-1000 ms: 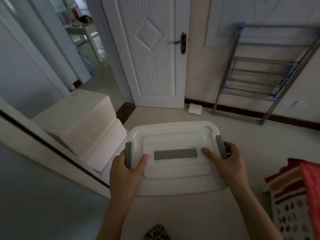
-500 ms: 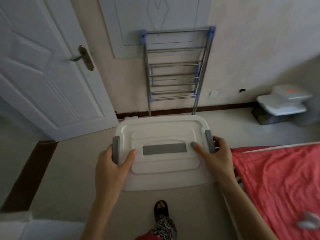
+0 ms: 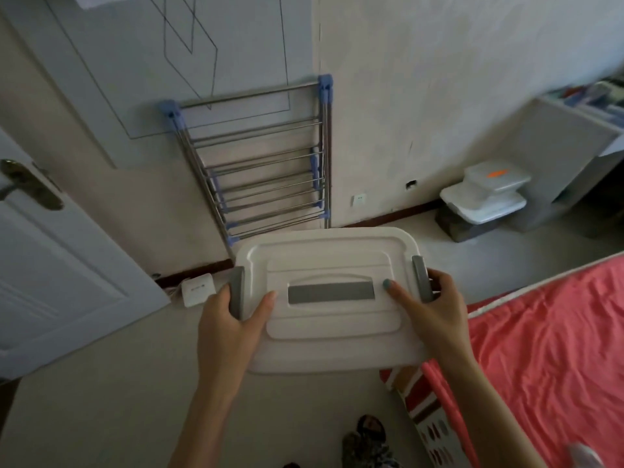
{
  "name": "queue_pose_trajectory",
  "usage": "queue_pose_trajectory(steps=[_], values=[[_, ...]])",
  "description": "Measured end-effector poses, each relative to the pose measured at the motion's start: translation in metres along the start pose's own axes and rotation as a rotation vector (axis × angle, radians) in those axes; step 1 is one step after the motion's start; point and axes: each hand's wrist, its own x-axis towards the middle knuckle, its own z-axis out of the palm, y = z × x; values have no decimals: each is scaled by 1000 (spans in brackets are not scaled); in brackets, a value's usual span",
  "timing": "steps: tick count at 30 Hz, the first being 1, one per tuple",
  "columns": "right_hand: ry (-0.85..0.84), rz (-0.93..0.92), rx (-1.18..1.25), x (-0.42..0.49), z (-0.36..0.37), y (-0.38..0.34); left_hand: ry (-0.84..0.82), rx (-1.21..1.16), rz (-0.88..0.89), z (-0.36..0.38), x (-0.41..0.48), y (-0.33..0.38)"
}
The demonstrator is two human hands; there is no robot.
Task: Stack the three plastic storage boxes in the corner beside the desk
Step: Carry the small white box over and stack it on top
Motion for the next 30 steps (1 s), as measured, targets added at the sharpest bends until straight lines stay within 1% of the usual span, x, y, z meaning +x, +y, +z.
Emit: queue_pose_trajectory(steps=[4, 8, 13, 17, 22, 26, 30], values=[[10, -5, 5, 60, -14, 1, 23, -3, 9, 43, 24, 30], [24, -13, 1, 115, -29, 3, 4, -25, 1, 86, 51, 61], [35, -1, 6, 172, -43, 5, 11, -20, 45, 129, 80, 92], [53, 23, 21, 207, -49, 9, -32, -11, 44, 160, 109, 109], [117, 67, 24, 259, -48, 14, -108, -4, 77, 204, 159, 128], [184, 94, 19, 312, -39, 14, -142, 3, 112, 245, 215, 146], [254, 117, 15, 367, -28, 10, -217, 7, 155, 286, 276, 166]])
